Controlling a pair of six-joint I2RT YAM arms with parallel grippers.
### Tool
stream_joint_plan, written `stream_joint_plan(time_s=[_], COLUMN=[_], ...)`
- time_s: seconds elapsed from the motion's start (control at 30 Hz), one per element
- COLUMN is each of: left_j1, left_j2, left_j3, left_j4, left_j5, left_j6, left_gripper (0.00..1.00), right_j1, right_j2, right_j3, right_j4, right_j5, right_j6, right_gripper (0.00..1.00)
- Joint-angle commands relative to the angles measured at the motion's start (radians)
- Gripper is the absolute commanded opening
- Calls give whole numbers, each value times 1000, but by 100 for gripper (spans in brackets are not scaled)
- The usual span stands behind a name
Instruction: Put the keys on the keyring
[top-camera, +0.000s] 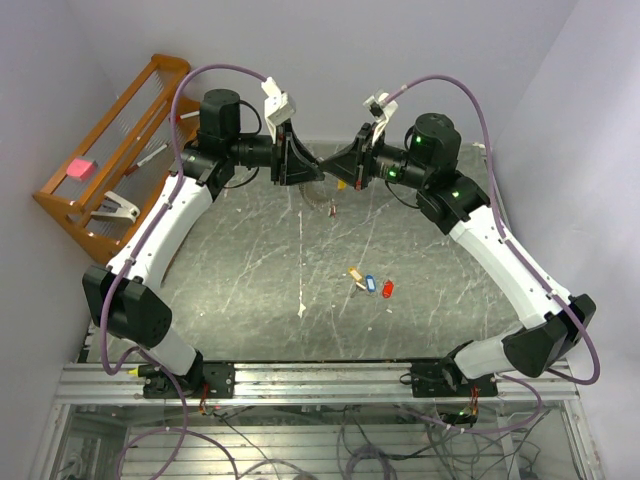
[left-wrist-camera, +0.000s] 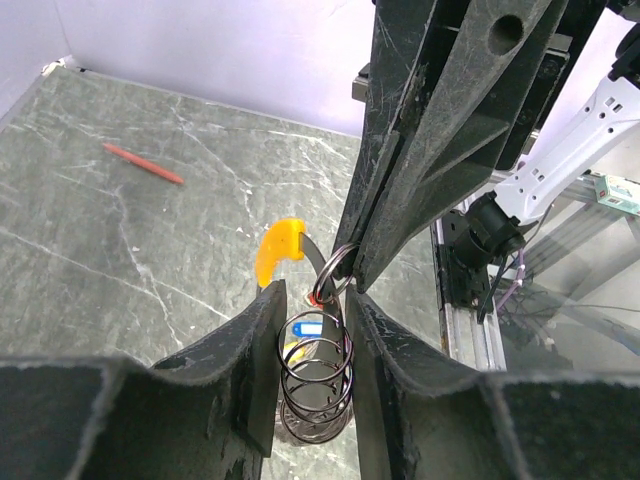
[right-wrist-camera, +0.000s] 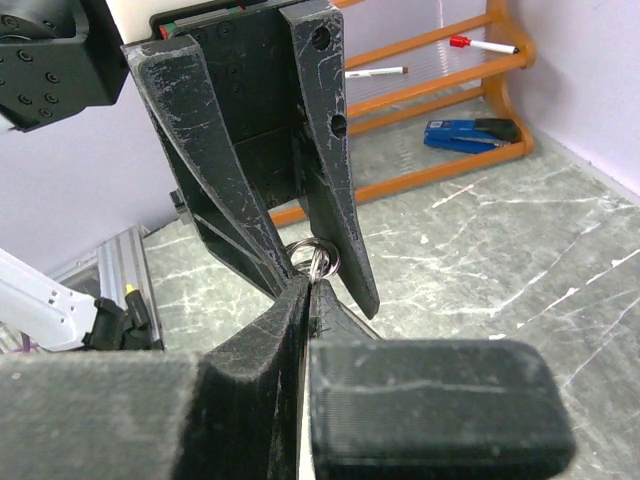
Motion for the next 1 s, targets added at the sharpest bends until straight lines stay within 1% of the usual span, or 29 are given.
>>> stream_joint_plan(time_s=[0.0,0.23,0.33,0.4,0.47,0.5,0.6,0.63,0.7,0.77,0.8,0.87,0.9,0.97], left_j1=[5,5,5,5,5,6,7,9,11,13,15,21,24,25], left_j2=[-26,-30,-32,-31,-32,-32,-31,-32,-31,-33,-34,-36,-36,-37], left_j3=[6,11,14,20,24,25,33,38,48,54,54,53,49,39], left_j4=[18,8,2,-8,-15,-14,-36,-53,-87,-111,-117,-126,-118,-104], left_j5=[30,56,49,48,42,43,42,42,43,47,50,59,65,85], left_j6=[6,23,31,47,50,48,68,90,124,149,155,158,152,136], left_gripper=[41,38,32,18,10,7,7,7,7,7,7,7,7,7], right_j1=[1,2,1,1,1,1,1,0,-4,-10,-13,-22,-27,-36], right_j2=[-32,-47,-50,-55,-60,-62,-68,-72,-85,-101,-109,-116,-118,-117], right_j3=[-13,-42,-55,-68,-80,-85,-93,-94,-97,-100,-99,-75,-60,-35], right_j4=[53,78,83,94,102,100,86,78,61,45,36,-4,-40,-88], right_j5=[-17,-18,-18,-20,-20,-16,-8,-4,13,29,31,30,29,29], right_j6=[19,31,39,48,54,55,50,45,34,18,9,-16,-34,-54], right_gripper=[0,0,0,0,0,0,0,7,25,39,43,44,39,38])
